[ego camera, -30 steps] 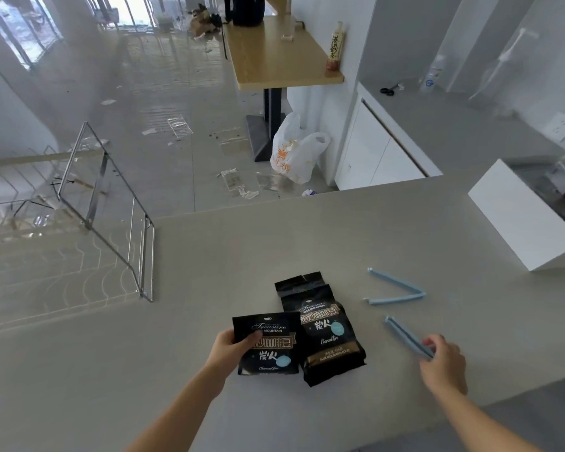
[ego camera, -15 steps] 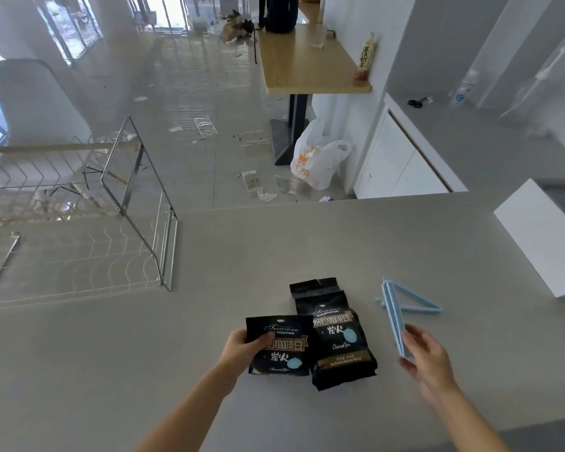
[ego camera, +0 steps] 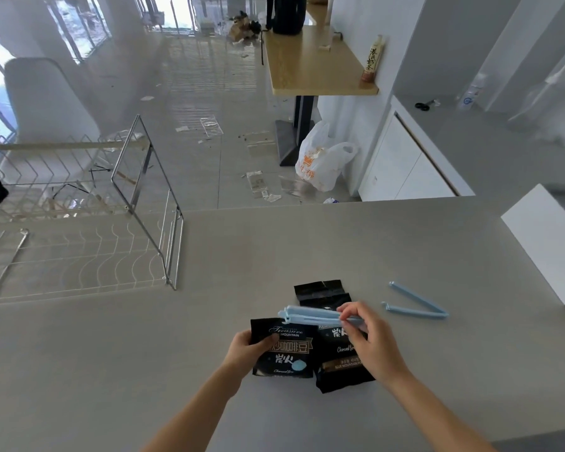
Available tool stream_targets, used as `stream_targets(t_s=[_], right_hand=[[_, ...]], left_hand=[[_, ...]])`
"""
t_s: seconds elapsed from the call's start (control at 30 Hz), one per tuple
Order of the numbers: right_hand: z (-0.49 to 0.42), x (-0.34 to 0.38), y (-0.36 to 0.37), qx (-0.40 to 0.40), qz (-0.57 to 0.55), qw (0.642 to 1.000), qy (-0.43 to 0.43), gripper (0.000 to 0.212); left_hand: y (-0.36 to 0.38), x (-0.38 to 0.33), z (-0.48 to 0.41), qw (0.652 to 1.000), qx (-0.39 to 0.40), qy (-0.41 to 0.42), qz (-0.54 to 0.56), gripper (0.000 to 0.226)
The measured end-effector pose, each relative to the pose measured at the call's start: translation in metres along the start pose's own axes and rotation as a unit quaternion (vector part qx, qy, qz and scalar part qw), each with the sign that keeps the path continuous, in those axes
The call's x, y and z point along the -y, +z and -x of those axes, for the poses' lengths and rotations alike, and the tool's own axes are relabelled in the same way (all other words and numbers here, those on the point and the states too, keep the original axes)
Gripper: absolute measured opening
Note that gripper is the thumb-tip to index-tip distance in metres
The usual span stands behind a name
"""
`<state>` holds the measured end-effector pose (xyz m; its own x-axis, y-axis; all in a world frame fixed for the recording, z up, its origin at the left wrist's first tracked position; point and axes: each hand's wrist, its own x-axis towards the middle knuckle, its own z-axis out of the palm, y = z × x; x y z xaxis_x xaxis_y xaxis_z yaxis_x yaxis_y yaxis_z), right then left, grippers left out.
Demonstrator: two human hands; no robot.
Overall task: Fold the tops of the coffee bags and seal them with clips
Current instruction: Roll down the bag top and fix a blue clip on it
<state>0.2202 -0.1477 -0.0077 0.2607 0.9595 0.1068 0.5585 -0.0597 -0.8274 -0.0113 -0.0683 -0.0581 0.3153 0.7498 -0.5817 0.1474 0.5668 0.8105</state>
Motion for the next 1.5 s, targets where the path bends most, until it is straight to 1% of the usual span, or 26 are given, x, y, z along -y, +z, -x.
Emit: stream_targets(t_s=[0.07, 0.13, 0.27, 0.4, 0.57, 0.7, 0.77, 0.9, 1.03, 1.1, 1.17, 1.23, 1.33, 1.5], right_hand=[[-0.002, 0.001, 0.001, -0.020, 0.013, 0.999, -0.023, 0.021], [-0.003, -0.001, 0.001, -0.021, 0.027, 0.999, -0.030, 0.020], [0.003, -0.004, 0.010, 0.021, 0.055, 0.998, -0.027, 0.020], [0.002, 0.001, 0.026, 0.047, 0.065, 0.995, -0.054, 0.018], [-0.006, 0.016, 0.045, 0.085, 0.086, 0.988, -0.096, 0.012], [-0.014, 0.024, 0.054, 0.092, 0.078, 0.988, -0.098, 0.010], [-0.016, 0.026, 0.054, 0.101, 0.096, 0.985, -0.104, 0.009], [-0.020, 0.030, 0.051, 0.134, 0.151, 0.971, -0.128, 0.019], [-0.030, 0.042, 0.060, 0.195, 0.213, 0.948, -0.134, 0.040], [-0.036, 0.047, 0.068, 0.208, 0.251, 0.934, -0.144, 0.047], [-0.041, 0.051, 0.076, 0.214, 0.280, 0.926, -0.133, 0.052], [-0.043, 0.054, 0.085, 0.219, 0.293, 0.921, -0.137, 0.048], [-0.041, 0.064, 0.104, 0.223, 0.292, 0.919, -0.144, 0.040], [-0.042, 0.068, 0.117, 0.206, 0.281, 0.928, -0.135, 0.032]], left_hand=[[-0.001, 0.000, 0.000, 1.000, 0.000, 0.000, 0.001, 0.011], [-0.001, 0.000, -0.001, 1.000, -0.001, 0.002, 0.003, 0.012], [-0.001, 0.001, -0.002, 1.000, 0.002, 0.009, -0.004, 0.008], [-0.001, 0.002, -0.002, 1.000, 0.000, 0.011, -0.006, 0.003], [-0.001, 0.002, 0.000, 1.000, -0.001, 0.027, 0.003, 0.004], [-0.001, 0.002, -0.001, 1.000, 0.006, 0.027, 0.012, 0.009], [-0.001, 0.003, -0.001, 1.000, 0.002, 0.030, 0.006, 0.010], [-0.003, 0.005, -0.004, 0.999, -0.004, 0.039, -0.003, 0.009], [-0.002, 0.006, -0.006, 0.999, 0.008, 0.047, 0.010, 0.010], [-0.002, 0.007, -0.006, 0.999, 0.004, 0.050, 0.006, 0.009], [-0.003, 0.008, -0.005, 0.999, 0.003, 0.053, 0.007, 0.007], [-0.003, 0.008, -0.006, 0.998, 0.004, 0.056, -0.011, 0.008], [-0.003, 0.007, -0.008, 0.998, -0.006, 0.046, -0.047, 0.019], [-0.005, 0.010, -0.008, 0.997, -0.008, 0.051, -0.055, 0.016]])
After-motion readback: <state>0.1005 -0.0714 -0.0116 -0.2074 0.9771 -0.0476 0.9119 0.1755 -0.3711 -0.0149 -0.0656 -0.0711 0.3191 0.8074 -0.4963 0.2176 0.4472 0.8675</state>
